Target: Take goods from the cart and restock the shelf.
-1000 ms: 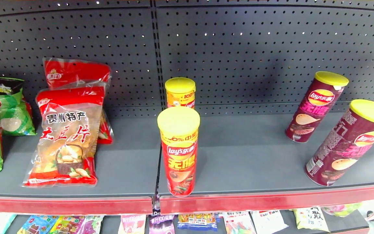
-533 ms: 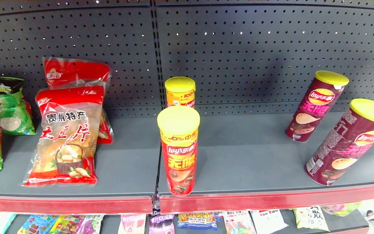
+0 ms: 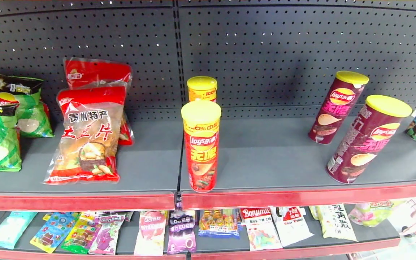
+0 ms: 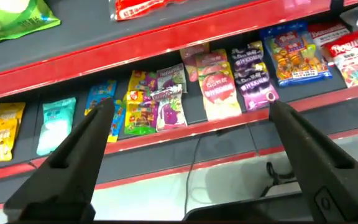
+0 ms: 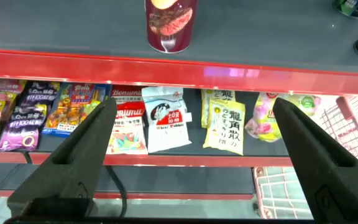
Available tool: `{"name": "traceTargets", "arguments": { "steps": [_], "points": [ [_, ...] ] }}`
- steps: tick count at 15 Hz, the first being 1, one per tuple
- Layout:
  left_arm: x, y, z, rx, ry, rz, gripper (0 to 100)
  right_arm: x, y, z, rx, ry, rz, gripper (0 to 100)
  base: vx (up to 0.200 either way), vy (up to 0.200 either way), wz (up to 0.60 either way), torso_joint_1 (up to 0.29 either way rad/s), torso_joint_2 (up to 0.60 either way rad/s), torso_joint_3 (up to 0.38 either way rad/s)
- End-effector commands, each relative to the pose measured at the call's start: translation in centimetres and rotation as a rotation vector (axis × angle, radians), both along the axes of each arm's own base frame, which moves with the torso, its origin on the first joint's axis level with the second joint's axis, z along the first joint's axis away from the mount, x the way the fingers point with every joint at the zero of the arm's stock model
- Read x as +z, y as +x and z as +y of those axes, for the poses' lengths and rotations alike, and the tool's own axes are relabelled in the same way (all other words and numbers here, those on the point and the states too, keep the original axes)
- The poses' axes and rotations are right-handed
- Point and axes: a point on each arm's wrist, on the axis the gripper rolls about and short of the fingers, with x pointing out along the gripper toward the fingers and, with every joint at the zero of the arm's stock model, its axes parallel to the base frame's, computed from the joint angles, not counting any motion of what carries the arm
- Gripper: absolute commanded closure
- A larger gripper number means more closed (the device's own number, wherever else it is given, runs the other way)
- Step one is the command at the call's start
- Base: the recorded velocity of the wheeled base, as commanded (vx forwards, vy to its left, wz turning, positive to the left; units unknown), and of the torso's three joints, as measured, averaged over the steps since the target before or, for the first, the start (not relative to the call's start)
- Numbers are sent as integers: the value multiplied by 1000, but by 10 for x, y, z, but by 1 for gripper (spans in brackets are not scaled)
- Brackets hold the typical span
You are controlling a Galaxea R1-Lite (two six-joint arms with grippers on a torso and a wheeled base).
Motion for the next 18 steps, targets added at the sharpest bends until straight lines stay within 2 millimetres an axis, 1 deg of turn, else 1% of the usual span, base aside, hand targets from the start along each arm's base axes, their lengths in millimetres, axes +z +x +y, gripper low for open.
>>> {"name": "traceTargets", "arguments": {
  "steps": [1,5,14,18],
  "points": [
    [-3,0,0,-1,3,1,0,-3,-1,0,0,-1,4,0,0,-200,0,-2,2,2],
    [-4,-1,0,-1,-1,-16,0,-8,-4,0,6,-12,0,0,0,-200,0,11,4,0],
    [-4,-1,0,0,-1,-19,0,-13,-4,0,7,-13,12,0,0,-200,0,2,1,1],
    [-6,-1,0,0,1,-11,0,-18,-10,-1,9,-11,-7,0,0,-200,0,7,2,5]
  ]
}}
